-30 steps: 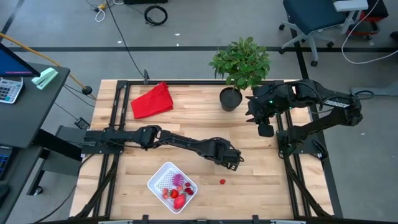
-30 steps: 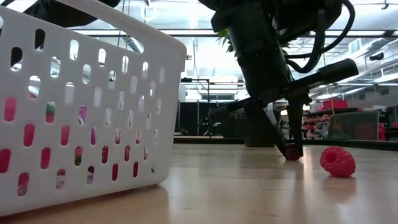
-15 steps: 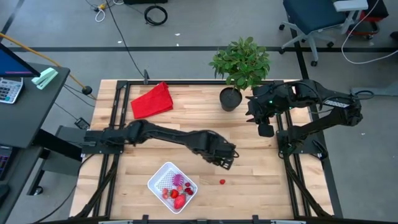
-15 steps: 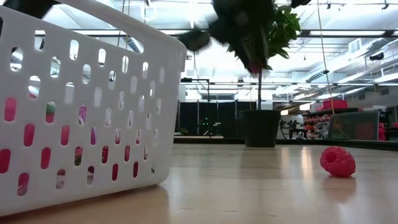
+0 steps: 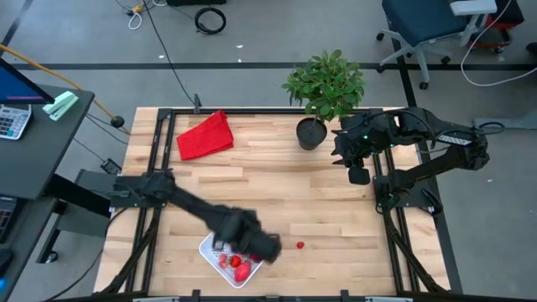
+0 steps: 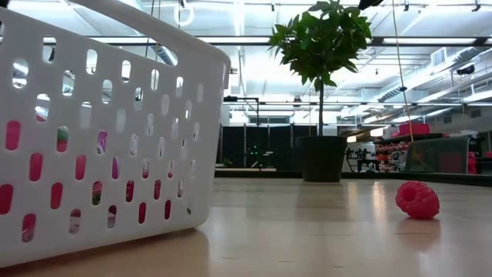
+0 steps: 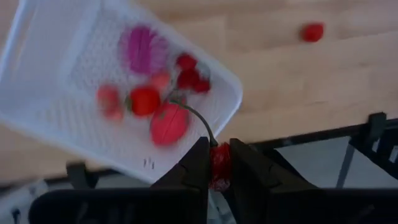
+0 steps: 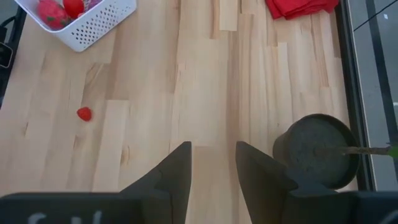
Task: Pick and placing Produce into tupperware
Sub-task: Put the cherry in the basket
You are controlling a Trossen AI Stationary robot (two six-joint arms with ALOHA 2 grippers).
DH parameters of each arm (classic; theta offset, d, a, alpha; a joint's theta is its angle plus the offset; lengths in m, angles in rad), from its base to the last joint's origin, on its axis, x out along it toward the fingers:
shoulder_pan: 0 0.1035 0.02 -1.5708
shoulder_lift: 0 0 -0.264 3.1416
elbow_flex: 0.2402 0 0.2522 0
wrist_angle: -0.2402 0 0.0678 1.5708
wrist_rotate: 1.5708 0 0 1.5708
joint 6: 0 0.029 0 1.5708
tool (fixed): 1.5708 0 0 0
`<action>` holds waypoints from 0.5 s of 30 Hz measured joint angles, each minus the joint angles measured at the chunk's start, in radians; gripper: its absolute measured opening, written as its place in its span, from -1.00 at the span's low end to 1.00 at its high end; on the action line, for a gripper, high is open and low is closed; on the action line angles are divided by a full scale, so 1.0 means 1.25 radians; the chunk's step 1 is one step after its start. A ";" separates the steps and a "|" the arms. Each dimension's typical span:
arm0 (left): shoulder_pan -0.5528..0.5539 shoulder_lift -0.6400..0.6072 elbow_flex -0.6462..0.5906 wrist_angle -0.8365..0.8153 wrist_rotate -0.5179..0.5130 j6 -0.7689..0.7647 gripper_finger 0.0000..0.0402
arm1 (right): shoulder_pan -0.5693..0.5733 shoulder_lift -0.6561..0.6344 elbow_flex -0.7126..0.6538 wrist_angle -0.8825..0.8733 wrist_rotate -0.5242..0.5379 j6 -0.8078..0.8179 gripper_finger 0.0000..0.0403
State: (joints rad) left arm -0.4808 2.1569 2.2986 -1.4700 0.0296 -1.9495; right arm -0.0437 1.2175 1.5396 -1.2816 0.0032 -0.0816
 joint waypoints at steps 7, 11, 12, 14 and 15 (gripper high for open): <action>-0.084 0.028 0.000 -0.052 0.000 -0.189 -0.70 | 0.000 0.000 0.000 0.020 0.000 -0.026 -0.34; -0.101 0.055 -0.004 -0.080 0.019 -0.221 -0.62 | 0.000 0.000 0.000 0.030 0.000 -0.036 -0.34; -0.101 0.059 -0.011 -0.079 0.027 -0.225 -0.61 | 0.000 0.000 0.000 0.029 0.000 -0.036 -0.34; -0.100 0.066 -0.034 -0.077 0.029 -0.227 -0.58 | 0.000 0.000 0.000 0.028 0.000 -0.036 -0.34; -0.100 0.067 -0.051 -0.071 0.029 -0.229 -0.57 | 0.000 0.000 0.000 0.026 0.000 -0.037 -0.34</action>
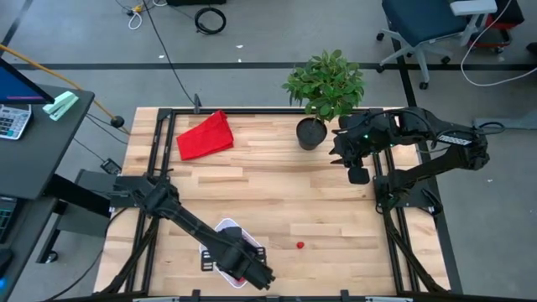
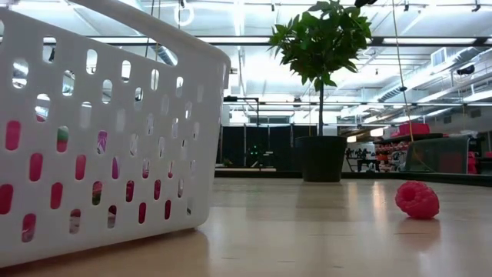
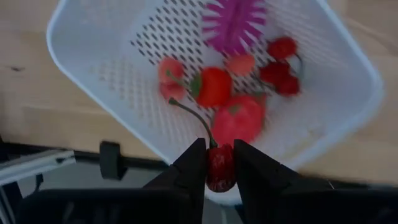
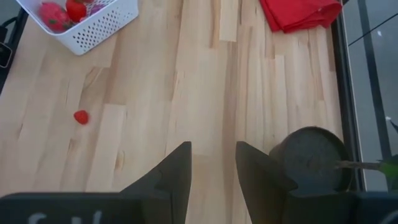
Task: Pick and placing Produce into tupperware
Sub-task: Put the cherry in the basket, then put the raspberry in the basket
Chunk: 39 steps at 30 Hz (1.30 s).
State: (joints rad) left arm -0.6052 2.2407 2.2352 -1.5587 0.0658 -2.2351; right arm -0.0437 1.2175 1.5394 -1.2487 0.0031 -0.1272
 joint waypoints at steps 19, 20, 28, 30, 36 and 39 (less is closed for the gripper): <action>0.051 0.001 -0.314 0.392 0.007 -0.001 -0.23 | 0.000 0.000 0.000 -0.005 0.000 -0.006 -0.34; 0.054 0.001 -0.315 0.392 0.008 -0.001 -0.20 | 0.000 0.000 0.000 -0.005 0.000 -0.006 -0.34; 0.103 -0.006 -0.303 0.389 0.009 0.124 0.05 | 0.000 0.000 0.000 -0.005 0.000 -0.006 -0.34; 0.120 -0.007 -0.284 0.388 0.027 0.173 0.10 | 0.000 0.000 0.000 -0.005 0.000 -0.006 -0.34; 0.175 -0.008 -0.203 0.378 0.056 0.311 0.12 | 0.000 0.000 0.000 -0.005 0.000 -0.006 -0.34; 0.199 -0.008 -0.150 0.368 0.057 0.369 0.08 | 0.000 0.000 0.000 -0.005 0.000 -0.006 -0.34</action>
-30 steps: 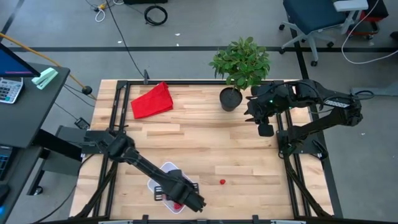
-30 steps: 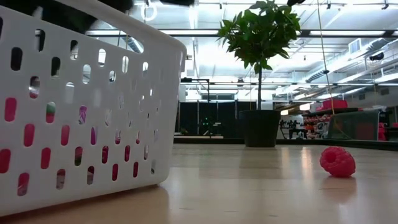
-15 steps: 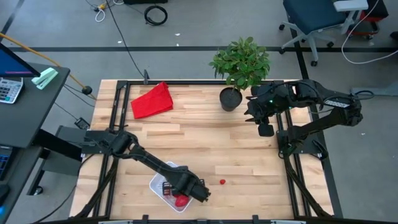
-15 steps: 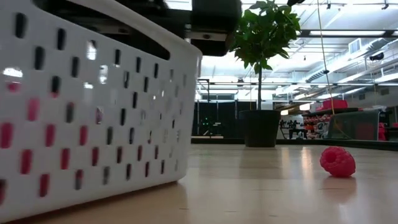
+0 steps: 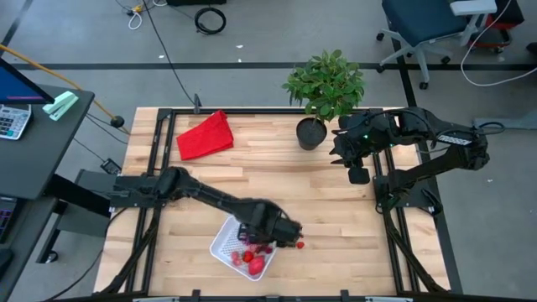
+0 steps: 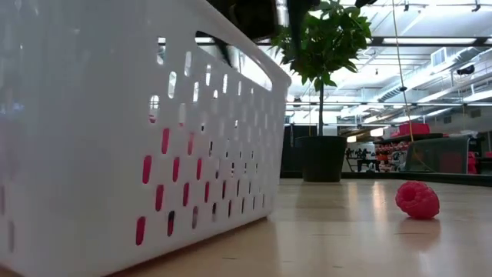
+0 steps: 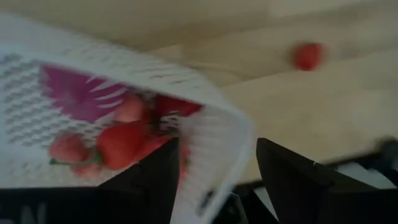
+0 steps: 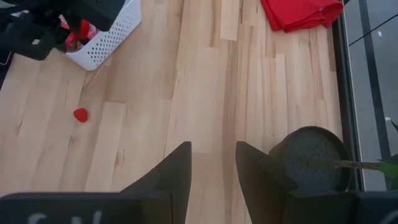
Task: Pick and placing Produce into tupperware
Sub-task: Put the raspberry in the basket
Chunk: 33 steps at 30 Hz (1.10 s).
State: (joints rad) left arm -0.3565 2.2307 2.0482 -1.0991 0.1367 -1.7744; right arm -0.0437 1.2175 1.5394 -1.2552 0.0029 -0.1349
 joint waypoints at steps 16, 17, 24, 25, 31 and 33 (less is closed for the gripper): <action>0.054 0.000 0.010 0.045 -0.015 0.138 0.04 | 0.000 0.000 0.000 -0.001 0.000 0.001 -0.34; 0.055 0.000 -0.005 0.058 -0.014 0.143 0.04 | 0.000 0.000 0.000 -0.001 0.000 0.001 -0.34; 0.080 0.000 -0.084 0.318 -0.036 0.132 -0.04 | 0.000 0.000 0.000 -0.001 0.000 -0.002 -0.34; 0.082 0.000 -0.092 0.369 -0.053 0.133 -0.05 | 0.000 0.000 0.000 -0.001 0.000 -0.006 -0.34; 0.083 0.026 -0.114 0.485 -0.055 0.180 -0.12 | 0.000 0.000 0.000 0.003 0.000 -0.034 -0.34; 0.085 0.031 -0.115 0.483 -0.031 0.192 -0.14 | 0.000 0.000 0.000 0.004 0.000 -0.034 -0.34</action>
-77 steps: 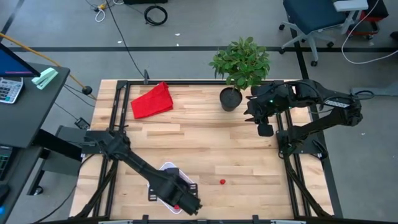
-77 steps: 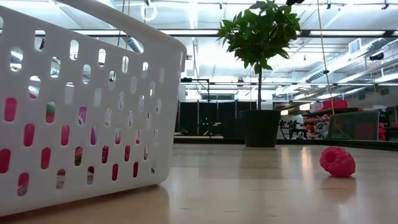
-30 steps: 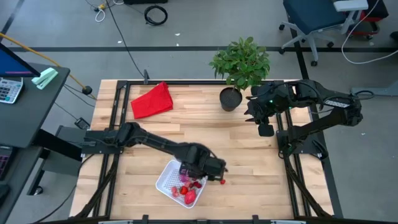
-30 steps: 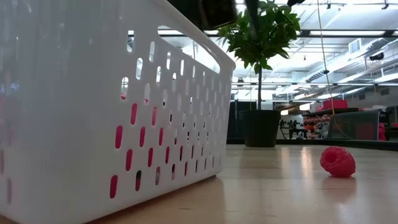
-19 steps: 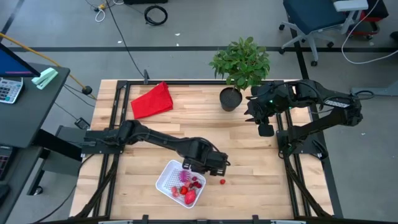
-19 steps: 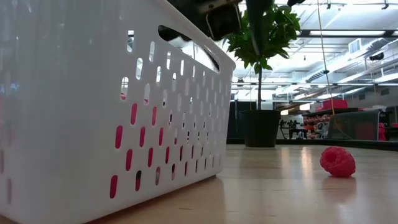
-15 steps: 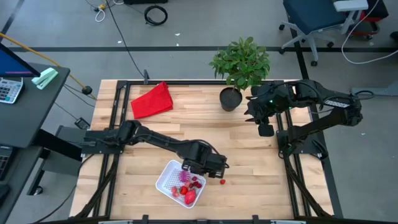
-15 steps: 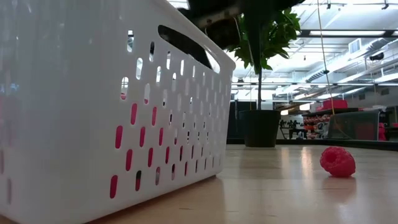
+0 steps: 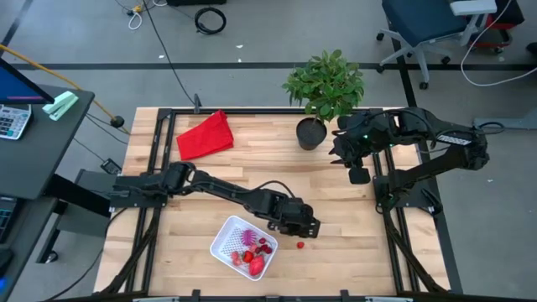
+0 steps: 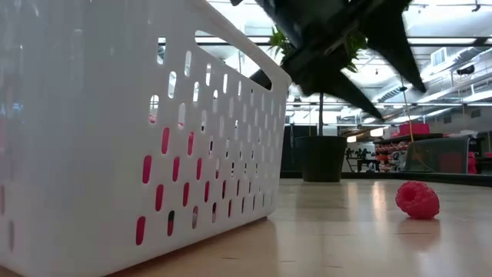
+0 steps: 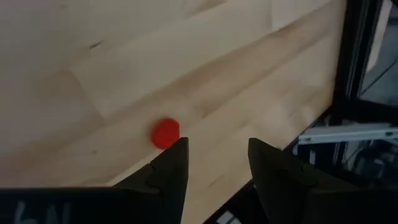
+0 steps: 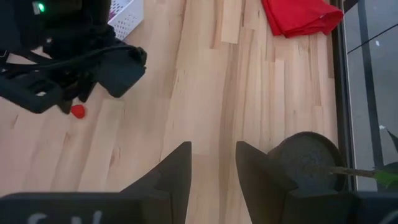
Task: Pick and placing Produce into tupperware
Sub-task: Put the raspberry in the basket
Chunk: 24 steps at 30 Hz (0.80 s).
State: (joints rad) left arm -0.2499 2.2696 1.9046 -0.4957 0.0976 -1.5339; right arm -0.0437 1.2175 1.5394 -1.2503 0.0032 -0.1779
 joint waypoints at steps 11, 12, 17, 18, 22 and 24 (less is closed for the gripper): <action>0.014 -0.004 0.030 0.042 0.007 0.084 -0.22 | 0.000 0.000 0.000 0.014 0.000 -0.001 -0.34; 0.015 -0.004 0.029 0.035 0.007 0.094 -0.23 | 0.000 0.000 0.000 0.017 0.000 -0.001 -0.34; 0.014 -0.004 0.029 -0.058 0.004 0.188 -0.27 | 0.000 0.000 0.000 0.022 0.000 -0.001 -0.34; 0.013 -0.004 0.028 -0.074 0.002 0.210 -0.27 | 0.000 0.000 0.000 0.022 0.000 -0.001 -0.34; 0.014 -0.004 0.028 -0.074 0.002 0.266 -0.27 | 0.000 0.000 0.000 0.023 -0.001 0.000 -0.34; 0.014 -0.004 0.028 -0.084 0.003 0.285 -0.27 | 0.000 0.000 0.000 0.023 -0.020 0.020 -0.34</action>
State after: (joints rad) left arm -0.2329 2.2650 1.9392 -0.6003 0.1010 -1.1772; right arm -0.0440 1.2175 1.5398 -1.2213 -0.0222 -0.1529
